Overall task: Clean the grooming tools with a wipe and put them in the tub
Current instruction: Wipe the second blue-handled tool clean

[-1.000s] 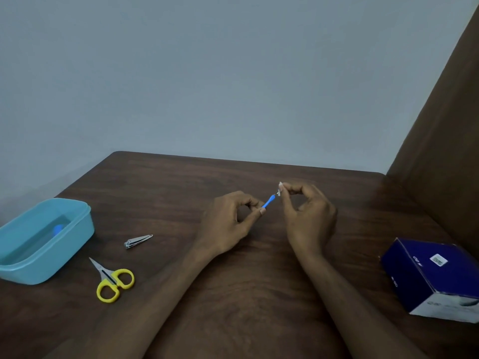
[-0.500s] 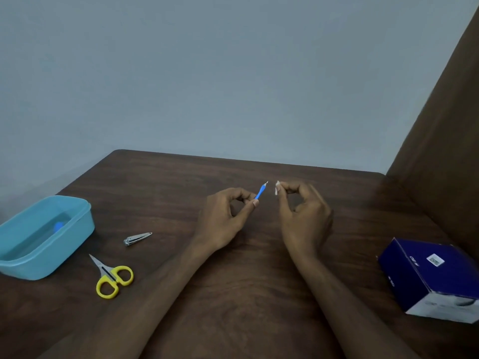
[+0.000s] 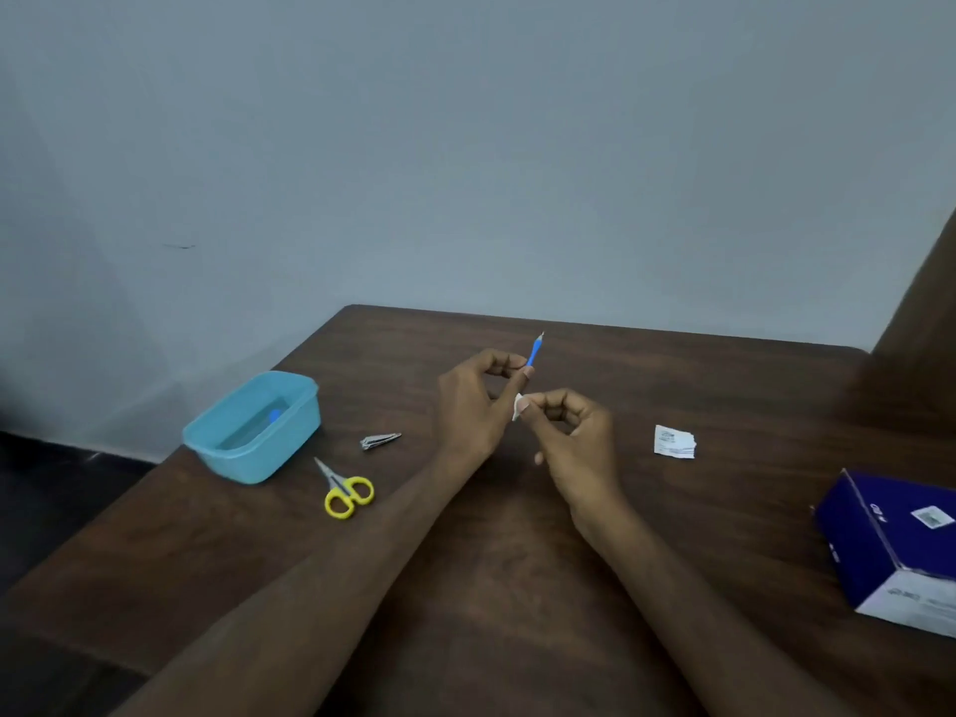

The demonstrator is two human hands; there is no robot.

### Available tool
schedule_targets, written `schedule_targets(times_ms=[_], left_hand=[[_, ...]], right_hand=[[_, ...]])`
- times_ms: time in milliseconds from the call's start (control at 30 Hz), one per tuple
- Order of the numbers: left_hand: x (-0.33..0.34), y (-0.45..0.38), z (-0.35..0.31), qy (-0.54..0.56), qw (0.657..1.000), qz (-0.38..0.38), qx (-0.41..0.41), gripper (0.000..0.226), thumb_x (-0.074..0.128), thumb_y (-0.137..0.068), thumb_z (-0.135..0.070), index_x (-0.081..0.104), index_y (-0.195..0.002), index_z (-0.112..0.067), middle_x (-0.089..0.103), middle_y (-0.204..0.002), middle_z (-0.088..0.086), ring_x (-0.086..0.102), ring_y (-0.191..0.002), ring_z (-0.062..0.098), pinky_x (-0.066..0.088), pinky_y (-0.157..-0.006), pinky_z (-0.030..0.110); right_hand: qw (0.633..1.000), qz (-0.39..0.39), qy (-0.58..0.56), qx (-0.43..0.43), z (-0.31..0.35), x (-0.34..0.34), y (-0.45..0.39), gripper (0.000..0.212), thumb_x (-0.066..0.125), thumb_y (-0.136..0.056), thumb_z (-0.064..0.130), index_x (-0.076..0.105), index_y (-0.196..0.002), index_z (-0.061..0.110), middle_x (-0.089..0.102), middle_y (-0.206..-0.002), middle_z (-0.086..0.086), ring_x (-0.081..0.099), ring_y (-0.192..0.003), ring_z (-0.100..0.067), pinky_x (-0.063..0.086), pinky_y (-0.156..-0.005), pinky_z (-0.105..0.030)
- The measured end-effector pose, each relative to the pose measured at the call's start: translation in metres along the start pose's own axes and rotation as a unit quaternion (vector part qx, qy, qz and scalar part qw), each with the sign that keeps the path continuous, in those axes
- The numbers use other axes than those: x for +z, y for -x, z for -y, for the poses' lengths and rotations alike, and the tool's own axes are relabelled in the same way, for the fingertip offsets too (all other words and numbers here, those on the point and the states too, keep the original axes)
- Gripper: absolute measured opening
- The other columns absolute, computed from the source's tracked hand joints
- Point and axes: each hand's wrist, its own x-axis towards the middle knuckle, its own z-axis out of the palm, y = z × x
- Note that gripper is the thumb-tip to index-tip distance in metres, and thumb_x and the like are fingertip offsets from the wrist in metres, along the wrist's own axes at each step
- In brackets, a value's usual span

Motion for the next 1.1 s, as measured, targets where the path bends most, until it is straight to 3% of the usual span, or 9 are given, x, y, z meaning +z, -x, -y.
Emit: schedule_targets(times_ms=[100,167,367,500,667,867,1000,1100], left_hand=[[-0.046,0.005,-0.010,-0.154,0.987,0.024,-0.024,0.014,0.076,-0.089,-0.055,0.079,-0.092,-0.042,0.076,-0.083,-0.025,0.072,-0.076,-0.002,0.056,-0.066,0.028],[-0.087,0.010,-0.017,-0.237,0.971,0.013,-0.026,0.015,0.074,-0.089,-0.056,0.080,-0.090,-0.042,0.076,-0.082,-0.025,0.072,-0.079,0.001,0.051,-0.066,0.026],[-0.209,-0.003,-0.009,-0.342,0.932,-0.016,-0.120,0.014,0.076,-0.090,-0.051,0.079,-0.088,-0.037,0.070,-0.076,-0.024,0.066,-0.077,0.003,0.045,-0.068,0.026],[-0.263,-0.016,0.006,-0.398,0.894,-0.015,-0.205,0.012,0.078,-0.087,-0.046,0.079,-0.082,-0.035,0.075,-0.082,-0.017,0.072,-0.089,0.013,0.052,-0.076,0.030],[-0.264,-0.027,0.017,-0.456,0.856,0.039,-0.242,0.024,0.083,-0.080,-0.049,0.082,-0.090,-0.027,0.079,-0.089,-0.008,0.071,-0.085,0.014,0.054,-0.072,0.029],[-0.235,-0.030,0.020,-0.557,0.799,0.084,-0.211,0.047,0.082,-0.084,-0.054,0.069,-0.114,-0.020,0.074,-0.112,0.002,0.071,-0.105,0.025,0.048,-0.076,0.032],[-0.222,-0.028,0.025,-0.595,0.773,0.104,-0.195,0.038,0.072,-0.096,-0.042,0.068,-0.123,-0.016,0.074,-0.116,0.004,0.067,-0.099,0.021,0.047,-0.077,0.032],[-0.221,-0.027,0.030,-0.583,0.777,0.120,-0.203,0.036,0.067,-0.099,-0.039,0.068,-0.125,-0.015,0.074,-0.116,0.004,0.062,-0.092,0.019,0.046,-0.077,0.031]], right_hand=[[0.999,0.052,0.006,-0.010,0.002,0.001,0.006,0.014,0.082,-0.093,0.023,0.079,-0.082,0.016,0.081,-0.088,0.000,0.065,-0.059,-0.018,0.050,-0.050,-0.030],[0.997,0.077,0.015,-0.025,0.005,0.004,0.011,0.017,0.082,-0.094,0.025,0.078,-0.079,0.018,0.081,-0.086,0.002,0.068,-0.065,-0.020,0.052,-0.050,-0.032],[0.967,0.183,0.131,-0.119,0.019,0.015,0.035,0.021,0.082,-0.094,0.028,0.075,-0.074,0.025,0.077,-0.079,0.016,0.064,-0.044,-0.014,0.058,-0.053,-0.039],[0.955,0.177,0.169,-0.169,0.025,0.015,0.037,0.022,0.084,-0.091,0.030,0.075,-0.071,0.030,0.073,-0.069,0.022,0.062,-0.043,-0.024,0.053,-0.055,-0.037],[0.954,0.167,0.171,-0.180,0.024,0.009,0.033,0.022,0.084,-0.091,0.028,0.075,-0.071,0.032,0.075,-0.075,0.022,0.062,-0.044,-0.026,0.056,-0.056,-0.041],[0.954,0.166,0.170,-0.184,0.018,0.004,0.028,0.022,0.084,-0.091,0.028,0.074,-0.072,0.032,0.076,-0.076,0.019,0.060,-0.044,-0.026,0.055,-0.052,-0.045],[0.954,0.160,0.172,-0.188,0.017,0.000,0.025,0.023,0.084,-0.090,0.027,0.074,-0.071,0.032,0.076,-0.075,0.021,0.064,-0.050,-0.015,0.057,-0.059,-0.038],[0.953,0.162,0.175,-0.185,0.017,0.001,0.024,0.023,0.084,-0.091,0.028,0.074,-0.071,0.033,0.076,-0.079,0.022,0.067,-0.056,-0.009,0.056,-0.061,-0.034]])
